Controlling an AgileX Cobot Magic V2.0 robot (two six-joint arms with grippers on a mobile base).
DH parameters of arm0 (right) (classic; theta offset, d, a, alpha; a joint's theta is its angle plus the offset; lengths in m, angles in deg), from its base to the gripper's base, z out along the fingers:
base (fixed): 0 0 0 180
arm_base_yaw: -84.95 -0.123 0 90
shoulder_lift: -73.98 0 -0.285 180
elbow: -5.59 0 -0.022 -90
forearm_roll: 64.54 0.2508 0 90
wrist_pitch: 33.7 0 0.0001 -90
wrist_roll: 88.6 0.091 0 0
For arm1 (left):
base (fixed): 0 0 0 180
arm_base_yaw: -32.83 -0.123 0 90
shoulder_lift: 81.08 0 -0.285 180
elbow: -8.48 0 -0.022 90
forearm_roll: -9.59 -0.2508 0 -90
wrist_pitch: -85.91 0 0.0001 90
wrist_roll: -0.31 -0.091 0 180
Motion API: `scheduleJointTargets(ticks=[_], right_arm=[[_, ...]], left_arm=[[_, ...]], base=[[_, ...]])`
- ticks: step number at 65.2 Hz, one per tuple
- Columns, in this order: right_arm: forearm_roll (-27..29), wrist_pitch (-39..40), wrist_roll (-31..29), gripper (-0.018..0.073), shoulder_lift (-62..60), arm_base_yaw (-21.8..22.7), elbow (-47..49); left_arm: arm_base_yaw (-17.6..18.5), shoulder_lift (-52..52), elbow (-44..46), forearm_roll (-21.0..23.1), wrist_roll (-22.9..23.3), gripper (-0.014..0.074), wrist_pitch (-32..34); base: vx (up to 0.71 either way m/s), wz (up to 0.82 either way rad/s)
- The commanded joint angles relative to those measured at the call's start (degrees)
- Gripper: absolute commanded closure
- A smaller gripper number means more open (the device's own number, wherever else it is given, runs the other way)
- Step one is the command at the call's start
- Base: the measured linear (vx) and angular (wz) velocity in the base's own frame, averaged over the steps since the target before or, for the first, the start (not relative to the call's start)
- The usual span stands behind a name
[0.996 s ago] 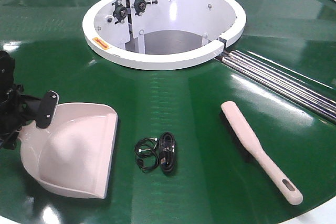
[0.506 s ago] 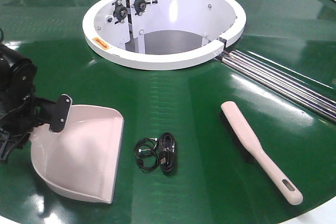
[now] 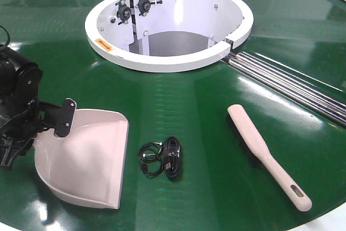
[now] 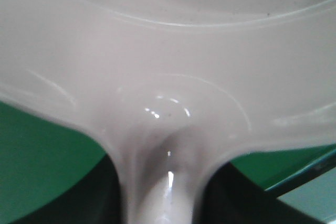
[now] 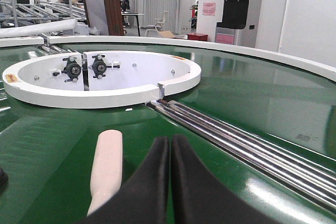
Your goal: Clean and inspect green conveyor with broom and dustpan
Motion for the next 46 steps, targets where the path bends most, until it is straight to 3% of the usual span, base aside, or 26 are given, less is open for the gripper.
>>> scheduleJointTargets(ticks=[1, 46], right_arm=[[-0.29, 3.87, -0.09, 0.0568, -0.62, -0.01, -0.20], [-0.29, 3.87, -0.09, 0.0568, -0.62, -0.01, -0.20]], left_arm=[[0.33, -2.22, 1.30, -1.19, 0.92, 0.0604, -0.55], [0.28, -2.33, 1.23, -0.69, 0.92, 0.0603, -0.44]], base=[[0.00, 0.00], [0.00, 0.00]])
